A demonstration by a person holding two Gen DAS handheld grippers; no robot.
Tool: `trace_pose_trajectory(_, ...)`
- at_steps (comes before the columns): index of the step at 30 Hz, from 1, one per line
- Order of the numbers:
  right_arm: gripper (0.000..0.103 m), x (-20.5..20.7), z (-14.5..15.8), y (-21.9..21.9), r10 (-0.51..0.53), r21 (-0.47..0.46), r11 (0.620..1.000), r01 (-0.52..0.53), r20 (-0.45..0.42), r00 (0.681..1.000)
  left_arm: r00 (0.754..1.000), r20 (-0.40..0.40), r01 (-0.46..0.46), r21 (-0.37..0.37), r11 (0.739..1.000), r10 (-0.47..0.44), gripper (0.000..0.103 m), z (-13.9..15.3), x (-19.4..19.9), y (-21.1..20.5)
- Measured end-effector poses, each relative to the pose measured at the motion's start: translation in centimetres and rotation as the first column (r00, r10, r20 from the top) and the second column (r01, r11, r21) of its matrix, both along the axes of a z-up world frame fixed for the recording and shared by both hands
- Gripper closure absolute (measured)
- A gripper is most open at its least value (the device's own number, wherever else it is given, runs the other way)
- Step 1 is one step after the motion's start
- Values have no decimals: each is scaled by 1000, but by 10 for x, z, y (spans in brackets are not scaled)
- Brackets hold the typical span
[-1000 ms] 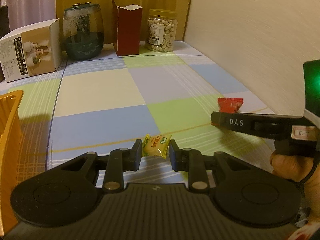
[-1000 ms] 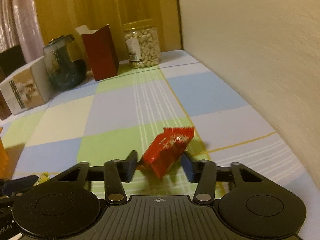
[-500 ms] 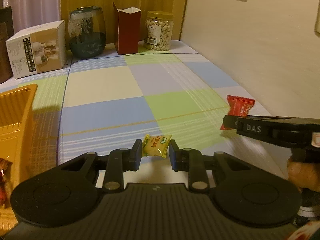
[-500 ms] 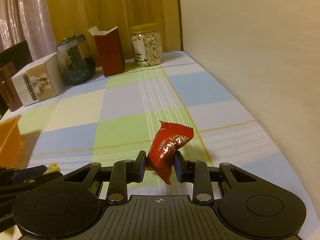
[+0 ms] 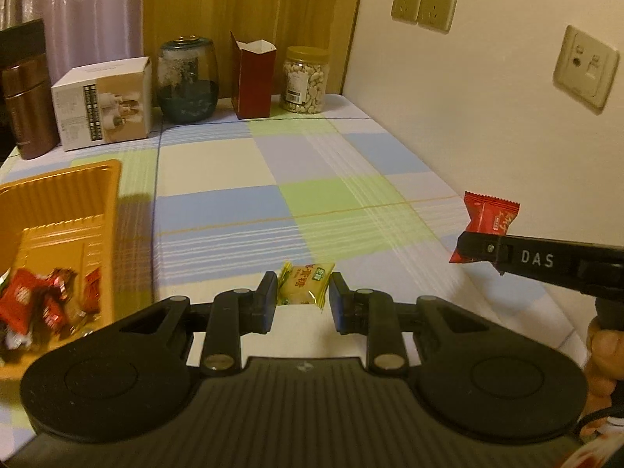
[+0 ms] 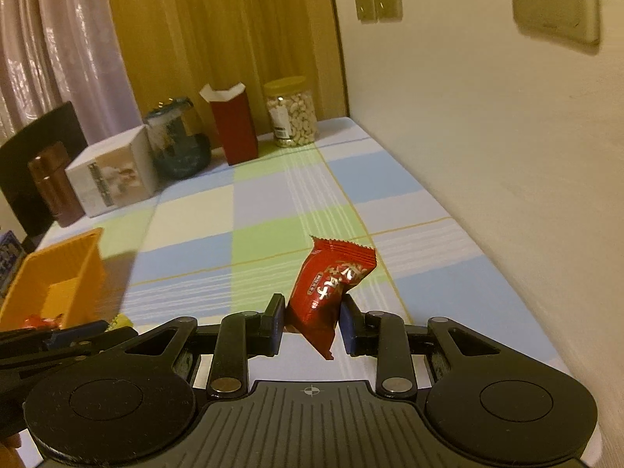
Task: Organize snacks
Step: 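Carry both candies back over the orange tray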
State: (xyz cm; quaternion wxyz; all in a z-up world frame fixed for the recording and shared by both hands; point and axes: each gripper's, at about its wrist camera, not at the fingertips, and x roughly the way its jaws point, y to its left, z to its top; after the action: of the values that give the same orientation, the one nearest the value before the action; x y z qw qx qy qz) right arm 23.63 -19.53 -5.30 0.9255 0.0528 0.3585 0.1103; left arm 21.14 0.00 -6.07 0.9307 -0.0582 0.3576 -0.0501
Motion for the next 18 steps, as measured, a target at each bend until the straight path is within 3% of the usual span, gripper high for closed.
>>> trace_pose_trajectory(9, 73, -51, 27, 8, 25, 5, 1000, -25, 22, 999, 1000, -1, -27, -17, 1000, 27, 78, 18, -47, 12)
trace_pose_trajectory(18, 73, -77, 34, 20, 53, 7, 999, -53, 26, 998, 999, 2, -34, -26, 999, 34, 78, 23, -74, 19)
